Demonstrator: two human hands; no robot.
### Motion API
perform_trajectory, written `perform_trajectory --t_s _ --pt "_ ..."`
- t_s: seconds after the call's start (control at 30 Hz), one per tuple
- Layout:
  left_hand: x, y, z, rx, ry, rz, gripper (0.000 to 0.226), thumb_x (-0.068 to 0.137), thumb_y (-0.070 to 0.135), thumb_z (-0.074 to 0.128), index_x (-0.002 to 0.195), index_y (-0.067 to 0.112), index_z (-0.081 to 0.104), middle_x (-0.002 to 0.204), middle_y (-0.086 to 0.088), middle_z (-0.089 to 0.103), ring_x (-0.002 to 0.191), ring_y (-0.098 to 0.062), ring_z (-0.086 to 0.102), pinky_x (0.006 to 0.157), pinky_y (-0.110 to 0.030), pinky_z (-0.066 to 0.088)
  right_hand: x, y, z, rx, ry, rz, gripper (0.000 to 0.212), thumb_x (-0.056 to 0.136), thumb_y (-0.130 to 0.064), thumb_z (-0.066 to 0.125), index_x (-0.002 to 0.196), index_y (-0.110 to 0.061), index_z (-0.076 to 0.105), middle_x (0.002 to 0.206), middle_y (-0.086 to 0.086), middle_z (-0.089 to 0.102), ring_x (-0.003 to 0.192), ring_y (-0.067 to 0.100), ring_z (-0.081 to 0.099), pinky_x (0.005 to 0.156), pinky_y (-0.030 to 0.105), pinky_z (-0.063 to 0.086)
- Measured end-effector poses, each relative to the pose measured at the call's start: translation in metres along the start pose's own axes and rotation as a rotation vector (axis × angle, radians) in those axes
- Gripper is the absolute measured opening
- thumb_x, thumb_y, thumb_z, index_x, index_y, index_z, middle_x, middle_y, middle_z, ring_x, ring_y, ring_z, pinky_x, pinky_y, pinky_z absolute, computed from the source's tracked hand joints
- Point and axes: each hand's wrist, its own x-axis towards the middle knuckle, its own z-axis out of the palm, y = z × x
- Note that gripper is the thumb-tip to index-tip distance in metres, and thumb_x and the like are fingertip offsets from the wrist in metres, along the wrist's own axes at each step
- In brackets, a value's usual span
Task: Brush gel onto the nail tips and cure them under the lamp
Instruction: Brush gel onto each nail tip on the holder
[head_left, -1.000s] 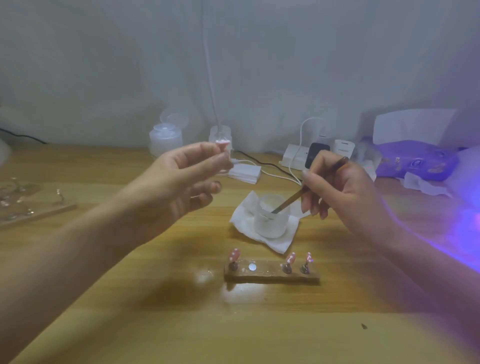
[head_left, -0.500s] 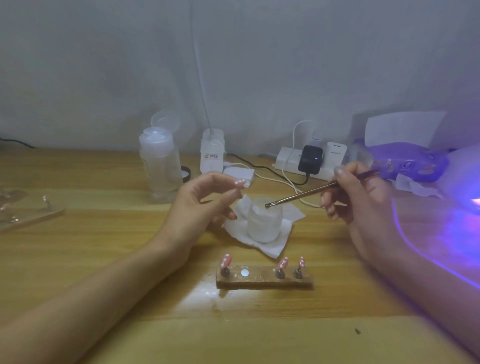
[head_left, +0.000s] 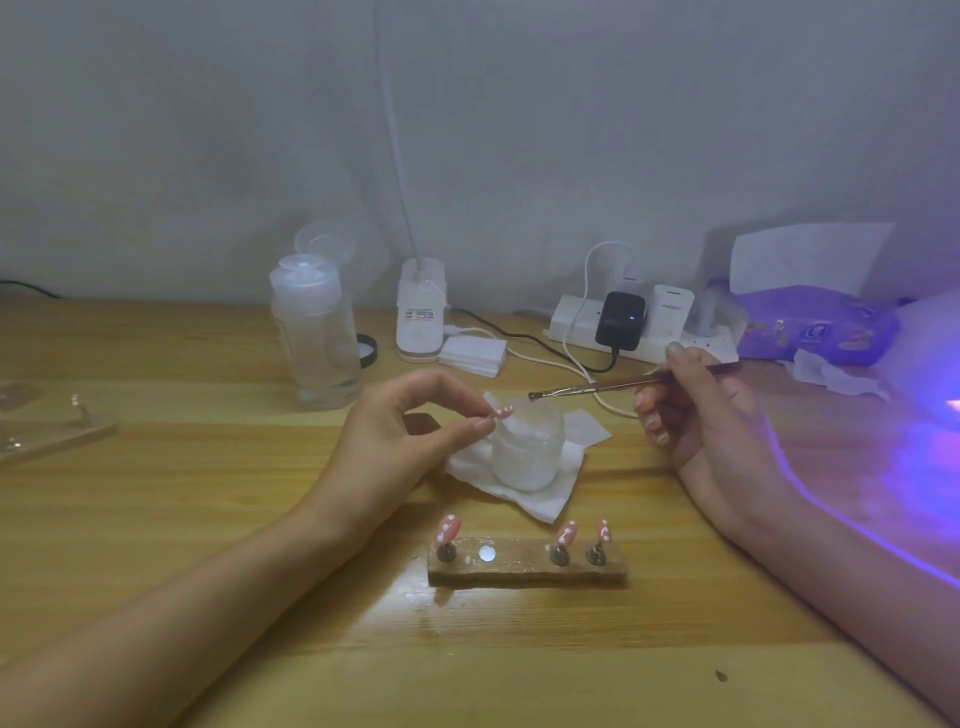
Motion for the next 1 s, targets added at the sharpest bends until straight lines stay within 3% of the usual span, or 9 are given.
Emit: perform_trajectory --t_s 0.23,0.5,0.63,0.8,0.93,1.0 --pt "-0.0003 -0.0022 -0.0018 0.014 -0.050 0.010 0.006 0.081 0.021 0.079 0.078 0.023 0.074 0.092 0.001 0.074 0.050 -0.005 0.048 0.048 -0.011 0.038 -0.0013 0.0004 0.0005 -0.062 -0.102 -0.027 0.022 0.086 -0.029 0.059 0.063 -0.029 0.059 0.063 0.002 0.066 0.053 0.009 0.056 0.048 0.016 0.043" --pt "-0.0009 -0.0012 -0.0031 0.028 -0.056 0.011 0.009 0.084 0.016 0.077 0.078 0.020 0.072 0.068 0.014 0.067 0.043 -0.001 0.039 0.044 -0.008 0.032 -0.0024 0.0007 0.0023 -0.127 -0.166 -0.022 0.019 0.084 -0.032 0.062 0.065 -0.030 0.059 0.067 0.006 0.069 0.054 0.010 0.056 0.047 0.017 0.042" --pt "0.0013 -0.0007 -0.0040 0.076 -0.073 0.024 0.010 0.083 0.017 0.078 0.077 0.020 0.071 0.080 0.008 0.070 0.047 -0.005 0.041 0.046 -0.010 0.033 -0.0019 0.0003 0.0005 -0.091 -0.107 -0.017 0.017 0.081 -0.031 0.062 0.069 -0.024 0.052 0.064 0.006 0.067 0.051 0.009 0.053 0.044 0.017 0.039" --pt "0.0033 -0.0032 -0.0055 0.114 -0.075 0.040 0.009 0.084 0.017 0.077 0.079 0.018 0.070 0.084 0.008 0.070 0.048 -0.006 0.042 0.049 -0.013 0.037 -0.0037 -0.0002 0.0045 -0.150 -0.152 -0.031 0.019 0.083 -0.034 0.062 0.065 -0.030 0.057 0.068 0.007 0.070 0.053 0.011 0.055 0.044 0.018 0.037" --pt "0.0020 -0.0034 -0.0052 0.205 -0.074 0.114 0.007 0.084 0.022 0.076 0.083 0.021 0.069 0.093 0.013 0.070 0.051 -0.004 0.049 0.061 -0.015 0.046 -0.0019 -0.0006 0.0016 -0.125 -0.092 -0.030 0.019 0.082 -0.032 0.061 0.067 -0.026 0.052 0.064 0.007 0.067 0.050 0.011 0.052 0.043 0.017 0.035" --pt "0.0002 -0.0025 -0.0042 0.242 -0.085 0.155 0.006 0.086 0.020 0.075 0.085 0.022 0.069 0.095 0.017 0.069 0.051 -0.006 0.048 0.059 -0.017 0.046 -0.0021 -0.0013 0.0019 -0.115 -0.118 -0.036 0.019 0.084 -0.034 0.061 0.067 -0.028 0.054 0.067 0.006 0.069 0.051 0.011 0.053 0.044 0.017 0.036"
